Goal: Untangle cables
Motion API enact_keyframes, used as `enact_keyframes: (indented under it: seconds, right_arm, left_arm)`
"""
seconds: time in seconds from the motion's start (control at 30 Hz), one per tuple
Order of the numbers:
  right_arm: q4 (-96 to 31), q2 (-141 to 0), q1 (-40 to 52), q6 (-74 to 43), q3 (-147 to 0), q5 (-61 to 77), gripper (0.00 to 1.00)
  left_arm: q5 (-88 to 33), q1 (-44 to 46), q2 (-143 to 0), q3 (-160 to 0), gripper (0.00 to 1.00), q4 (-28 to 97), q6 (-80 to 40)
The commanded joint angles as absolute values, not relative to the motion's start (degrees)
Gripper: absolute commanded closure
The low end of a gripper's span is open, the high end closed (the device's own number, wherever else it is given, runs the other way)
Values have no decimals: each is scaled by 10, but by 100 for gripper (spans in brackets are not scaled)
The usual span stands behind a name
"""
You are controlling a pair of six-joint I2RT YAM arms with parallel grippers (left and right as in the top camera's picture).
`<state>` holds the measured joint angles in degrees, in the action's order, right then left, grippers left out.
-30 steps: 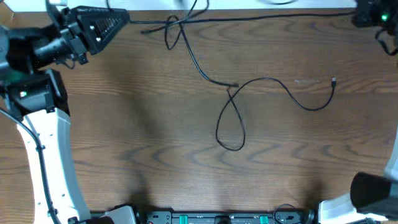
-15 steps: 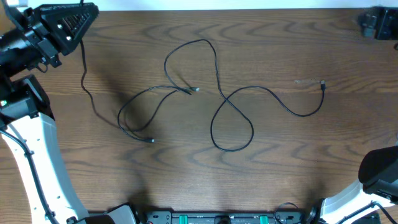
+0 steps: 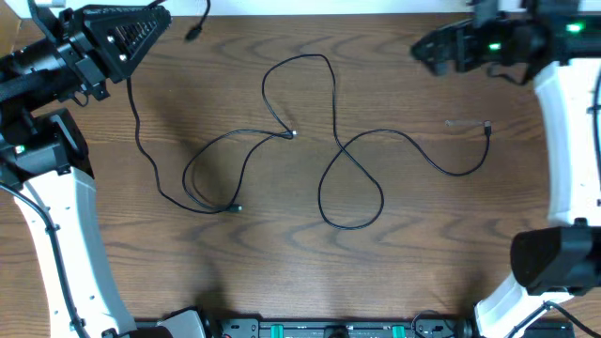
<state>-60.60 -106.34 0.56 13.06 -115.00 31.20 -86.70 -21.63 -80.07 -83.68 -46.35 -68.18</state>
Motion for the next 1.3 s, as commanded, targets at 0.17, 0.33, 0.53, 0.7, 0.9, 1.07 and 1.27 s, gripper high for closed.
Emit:
enact_keyframes:
  seconds: [0.17,0.33,0.53,0.7,0.9,1.07,1.27]
  right_arm:
    - [-545,-1118,130,37,-1121,239,1]
    - [-495,-1177,186,-32,-1119,239,1]
    - [-419,-1220,257,-70,-1119,239,1]
    - [-385,-1244,298,-94,-1116,209,1]
    - [-381,-1274,322,-110,-1114,209,7]
    - [-365,-1291,325,-136,-1113,209,30]
    - [-354,-1308,318,-137,-1113,209,99]
  left_arm:
    - [-851,-215,-793,-847,92,-466,-723]
    - [-854,-214,-794,-847,92,-462,-720]
    - [-875,-214,-803,-847,92,-459,-717]
    - [-881,-214,-804,-847,92,-460,-719]
    - [-896,-214,-804,-847,92,-460,-719]
    - [-896,-214,-804,-847,92,-460,-719]
    - [-900,-214,-804,-847,92,-460,-719]
